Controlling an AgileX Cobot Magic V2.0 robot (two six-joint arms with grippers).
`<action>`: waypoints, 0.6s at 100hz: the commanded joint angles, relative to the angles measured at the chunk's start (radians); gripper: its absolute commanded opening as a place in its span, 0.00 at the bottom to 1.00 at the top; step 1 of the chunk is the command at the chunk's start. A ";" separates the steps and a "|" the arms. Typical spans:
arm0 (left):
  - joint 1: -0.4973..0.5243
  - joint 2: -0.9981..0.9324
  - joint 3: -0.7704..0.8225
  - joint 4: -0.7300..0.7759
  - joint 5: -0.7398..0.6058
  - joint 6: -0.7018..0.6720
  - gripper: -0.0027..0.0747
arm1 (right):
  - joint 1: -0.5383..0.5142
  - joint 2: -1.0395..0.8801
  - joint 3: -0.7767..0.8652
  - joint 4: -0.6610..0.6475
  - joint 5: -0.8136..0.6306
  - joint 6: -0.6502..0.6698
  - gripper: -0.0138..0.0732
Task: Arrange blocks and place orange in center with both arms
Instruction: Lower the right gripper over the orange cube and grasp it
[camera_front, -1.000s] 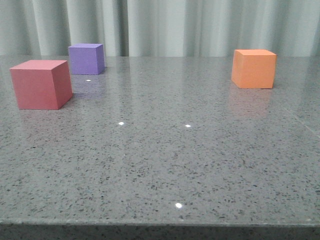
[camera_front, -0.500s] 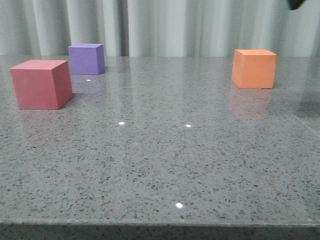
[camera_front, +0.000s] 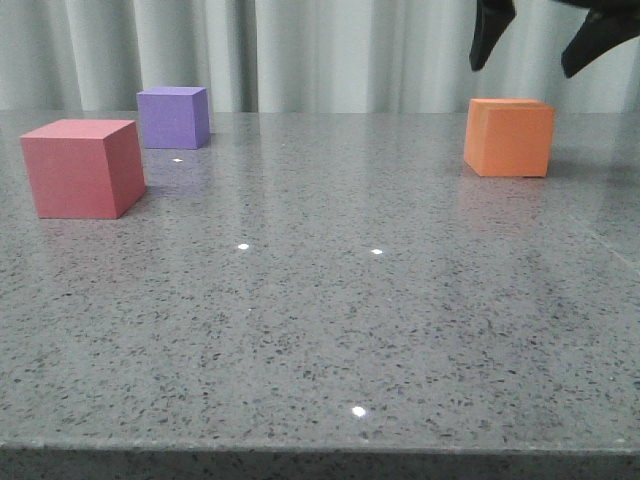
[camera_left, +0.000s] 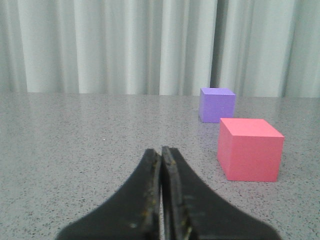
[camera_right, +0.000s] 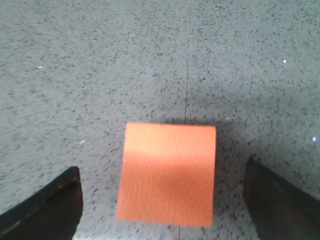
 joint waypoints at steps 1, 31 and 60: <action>0.004 -0.038 0.043 -0.008 -0.080 0.002 0.01 | 0.000 0.001 -0.057 -0.044 -0.044 -0.006 0.90; 0.004 -0.038 0.043 -0.008 -0.080 0.002 0.01 | -0.001 0.071 -0.062 -0.036 -0.048 -0.006 0.68; 0.004 -0.038 0.043 -0.008 -0.080 0.002 0.01 | 0.041 0.049 -0.145 0.029 0.020 -0.005 0.62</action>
